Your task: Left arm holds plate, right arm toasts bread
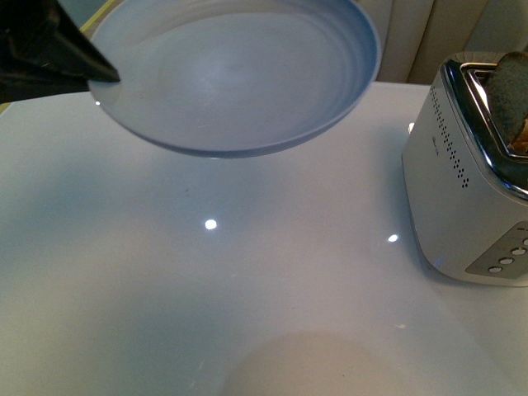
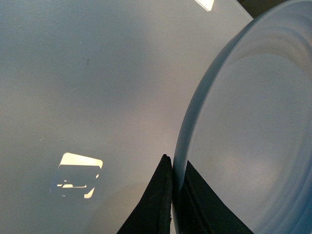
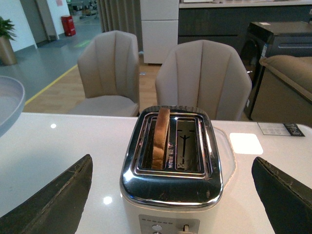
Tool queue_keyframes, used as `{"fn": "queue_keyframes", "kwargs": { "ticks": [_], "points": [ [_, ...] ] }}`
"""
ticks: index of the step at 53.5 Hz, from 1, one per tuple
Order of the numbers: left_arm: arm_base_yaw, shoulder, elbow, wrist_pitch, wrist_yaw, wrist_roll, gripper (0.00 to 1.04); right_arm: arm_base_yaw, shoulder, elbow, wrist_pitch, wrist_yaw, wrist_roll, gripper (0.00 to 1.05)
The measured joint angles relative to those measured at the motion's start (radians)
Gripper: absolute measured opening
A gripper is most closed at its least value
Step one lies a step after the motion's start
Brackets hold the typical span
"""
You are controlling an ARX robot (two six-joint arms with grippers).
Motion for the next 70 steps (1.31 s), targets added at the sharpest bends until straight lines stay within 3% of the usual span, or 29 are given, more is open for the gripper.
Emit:
{"fn": "queue_keyframes", "kwargs": {
  "ticks": [8, 20, 33, 54, 70],
  "points": [
    [0.095, 0.0, -0.065, 0.049, 0.072, 0.069, 0.03, 0.0, 0.0, 0.0, 0.0, 0.0, 0.0, 0.96],
    [0.322, 0.048, -0.158, 0.129, 0.183, 0.237, 0.03, 0.0, 0.0, 0.0, 0.0, 0.0, 0.0, 0.96],
    [0.553, 0.288, -0.173, 0.199, 0.194, 0.443, 0.03, 0.0, 0.0, 0.0, 0.0, 0.0, 0.0, 0.96],
    [0.583, 0.608, -0.057, 0.348, 0.242, 0.516, 0.03, 0.0, 0.0, 0.0, 0.0, 0.0, 0.0, 0.96],
    [0.572, 0.744, 0.04, 0.36, 0.231, 0.547, 0.03, 0.0, 0.0, 0.0, 0.0, 0.0, 0.0, 0.96]
  ]
}}
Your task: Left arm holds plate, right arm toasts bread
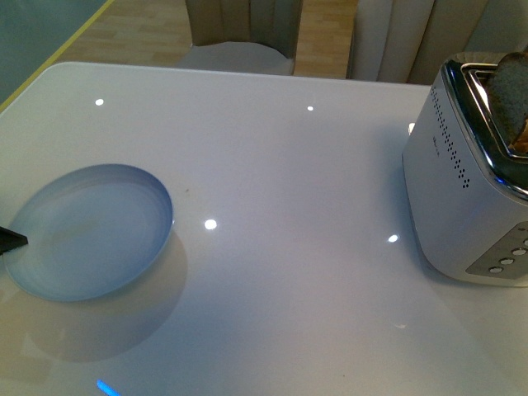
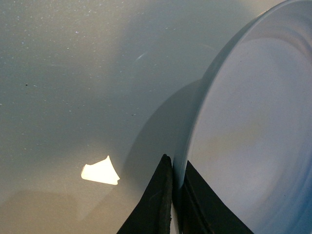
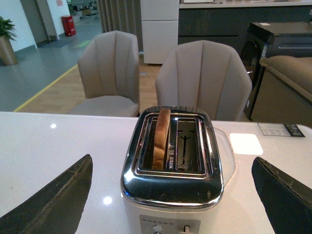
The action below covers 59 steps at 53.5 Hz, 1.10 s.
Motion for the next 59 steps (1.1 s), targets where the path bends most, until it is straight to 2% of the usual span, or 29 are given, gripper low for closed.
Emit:
{"fn": "queue_keyframes", "kwargs": {
  "ticks": [10, 29, 35, 49, 59],
  "points": [
    [-0.002, 0.069, 0.032, 0.008, -0.014, 0.029, 0.03, 0.0, 0.0, 0.0, 0.0, 0.0, 0.0, 0.96],
    [-0.013, 0.145, 0.059, 0.076, 0.02, 0.038, 0.04, 0.0, 0.0, 0.0, 0.0, 0.0, 0.0, 0.96],
    [-0.016, 0.148, 0.059, 0.103, 0.014, 0.036, 0.22, 0.0, 0.0, 0.0, 0.0, 0.0, 0.0, 0.96],
    [-0.003, 0.058, 0.034, 0.127, -0.015, 0.02, 0.73, 0.0, 0.0, 0.0, 0.0, 0.0, 0.0, 0.96],
    [0.023, -0.116, -0.014, 0.119, -0.029, 0.031, 0.99, 0.0, 0.0, 0.0, 0.0, 0.0, 0.0, 0.96]
  ]
}}
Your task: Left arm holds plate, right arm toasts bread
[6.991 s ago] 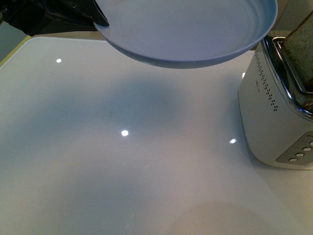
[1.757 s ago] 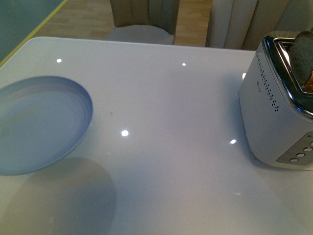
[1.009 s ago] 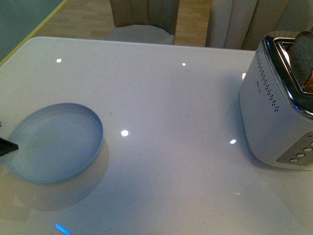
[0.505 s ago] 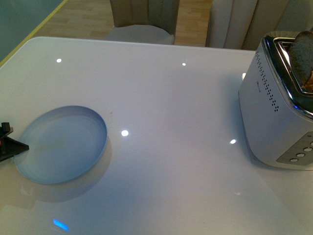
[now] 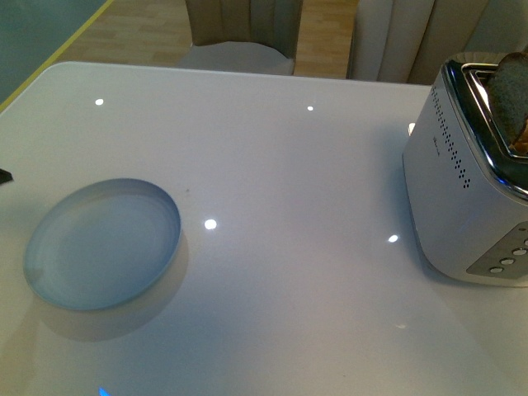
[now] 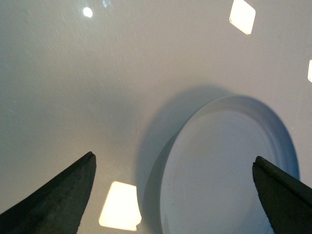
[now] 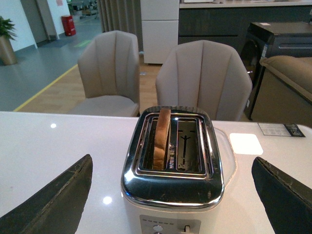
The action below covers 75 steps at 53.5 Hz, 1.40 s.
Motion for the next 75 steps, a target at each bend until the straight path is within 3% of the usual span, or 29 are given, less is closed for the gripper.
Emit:
{"fn": "queue_keyframes", "kwargs": {
  "ticks": [16, 20, 28, 29, 32, 34, 40, 51, 53, 75],
  "points": [
    [-0.025, -0.53, -0.225, 0.01, 0.038, -0.033, 0.98, 0.0, 0.0, 0.0, 0.0, 0.0, 0.0, 0.96],
    [-0.06, -0.748, -0.302, -0.02, 0.048, -0.092, 0.98, 0.0, 0.0, 0.0, 0.0, 0.0, 0.0, 0.96],
    [-0.159, -1.112, -0.447, -0.129, -0.025, -0.19, 0.98, 0.0, 0.0, 0.0, 0.0, 0.0, 0.0, 0.96],
    [-0.179, -1.154, -0.478, -0.115, -0.068, -0.187, 0.96, 0.0, 0.0, 0.0, 0.0, 0.0, 0.0, 0.96],
    [-0.244, -1.245, -0.623, 0.163, -0.295, -0.099, 0.82, 0.0, 0.0, 0.0, 0.0, 0.0, 0.0, 0.96],
    [-0.265, -1.281, -0.682, 0.288, -0.376, -0.055, 0.73, 0.0, 0.0, 0.0, 0.0, 0.0, 0.0, 0.96],
    [-0.3, -1.371, -0.758, 0.336, -0.438, -0.002, 0.44, 0.0, 0.0, 0.0, 0.0, 0.0, 0.0, 0.96],
    [-0.396, -1.477, -0.812, 0.283, -0.533, 0.012, 0.07, 0.0, 0.0, 0.0, 0.0, -0.001, 0.0, 0.96],
    [-0.403, -1.498, -0.821, 0.272, -0.534, 0.011, 0.03, 0.0, 0.0, 0.0, 0.0, -0.001, 0.0, 0.96],
    [-0.405, -1.677, -0.899, 0.178, -0.54, 0.016, 0.03, 0.0, 0.0, 0.0, 0.0, 0.0, 0.0, 0.96]
  ]
}}
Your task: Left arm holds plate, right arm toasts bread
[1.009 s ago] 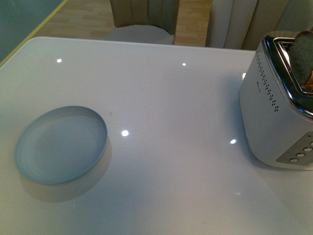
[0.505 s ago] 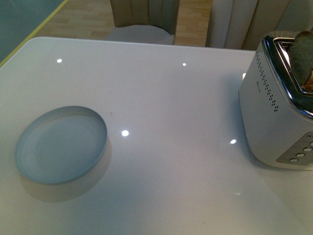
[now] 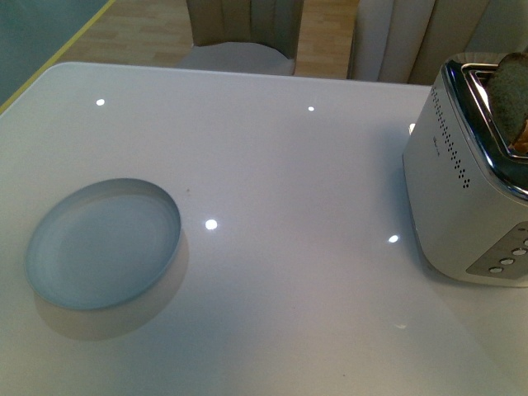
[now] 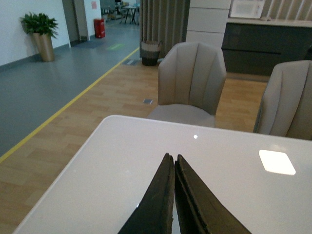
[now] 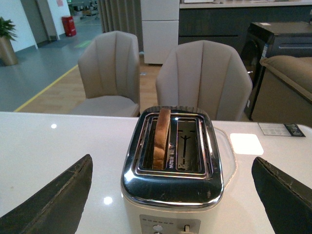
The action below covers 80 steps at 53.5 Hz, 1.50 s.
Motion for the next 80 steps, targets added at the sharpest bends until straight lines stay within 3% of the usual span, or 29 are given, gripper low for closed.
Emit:
{"fn": "queue_keyframes", "kwargs": {
  "ticks": [42, 47, 63, 65, 80],
  "points": [
    [0.0, -0.291, 0.0, -0.282, -0.001, 0.001, 0.03, 0.0, 0.0, 0.0, 0.0, 0.0, 0.0, 0.96],
    [0.0, -0.422, 0.0, -0.442, -0.001, 0.001, 0.03, 0.0, 0.0, 0.0, 0.0, 0.0, 0.0, 0.96],
    [0.0, -0.463, 0.0, -0.459, -0.001, 0.001, 0.03, 0.0, 0.0, 0.0, 0.0, 0.0, 0.0, 0.96],
    [0.0, -0.463, 0.0, -0.459, -0.001, 0.001, 0.06, 0.0, 0.0, 0.0, 0.0, 0.0, 0.0, 0.96],
    [0.0, -0.463, 0.0, -0.459, -0.001, 0.001, 0.58, 0.0, 0.0, 0.0, 0.0, 0.0, 0.0, 0.96]
  ]
}}
